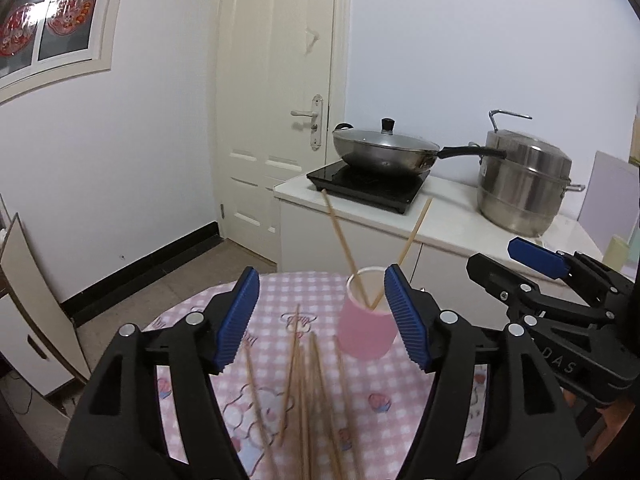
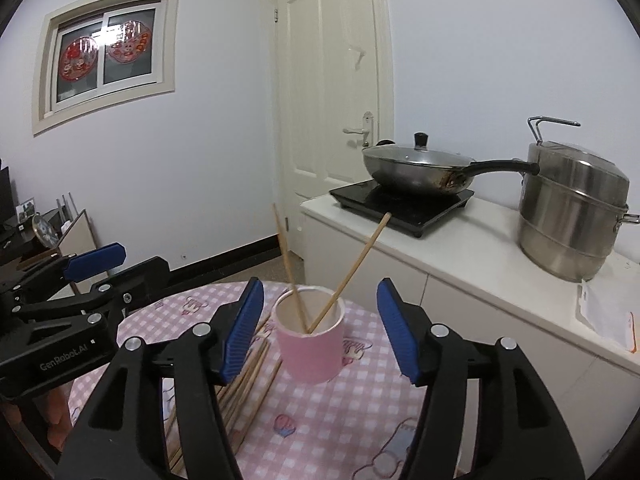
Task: Organize utensils
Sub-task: 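Open both tools to release the chopsticks into the pink cup, then move the left tool back to the pile and grasp another chopstick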
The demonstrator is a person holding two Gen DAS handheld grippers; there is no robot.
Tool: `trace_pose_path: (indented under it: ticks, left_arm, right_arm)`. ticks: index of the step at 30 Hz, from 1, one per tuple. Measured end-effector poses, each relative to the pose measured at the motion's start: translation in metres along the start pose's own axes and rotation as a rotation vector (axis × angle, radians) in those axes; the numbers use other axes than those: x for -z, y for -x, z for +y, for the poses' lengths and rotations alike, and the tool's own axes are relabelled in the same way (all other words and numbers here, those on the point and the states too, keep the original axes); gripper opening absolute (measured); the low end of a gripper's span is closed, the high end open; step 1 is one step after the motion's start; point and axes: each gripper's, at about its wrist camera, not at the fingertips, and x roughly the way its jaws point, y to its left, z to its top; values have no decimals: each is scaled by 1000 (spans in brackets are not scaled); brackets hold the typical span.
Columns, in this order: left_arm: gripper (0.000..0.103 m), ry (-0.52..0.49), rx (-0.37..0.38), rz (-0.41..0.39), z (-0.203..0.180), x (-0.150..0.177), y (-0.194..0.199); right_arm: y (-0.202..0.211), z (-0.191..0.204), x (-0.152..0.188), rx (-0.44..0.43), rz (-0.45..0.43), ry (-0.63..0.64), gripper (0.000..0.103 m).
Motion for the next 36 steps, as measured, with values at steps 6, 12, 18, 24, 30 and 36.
trace_pose_path:
  ticks: [6,12,18,24,30,36]
  left_arm:
    - [66,-1,5,54,18,23,8]
    - [66,47,28,159,52,43,-1]
    - [66,111,29,296,82,68,-30]
    - [65,166,18,402,97,87,-65]
    - [65,184,-1,488,99,96,-108]
    - [44,177,-22,589,96,110,-150]
  right_arm:
    - [1,18,19,-34,39,0,57]
    - [-11,33,38,-90,111,-35,57]
    - [-32,47,55,-122,190,-57,57]
    - [-55,54,70,-122,254,-57,57]
    - [-75,54,79,-124,290,-62,57]
    - [-96,57,82,-127,322,-53,57]
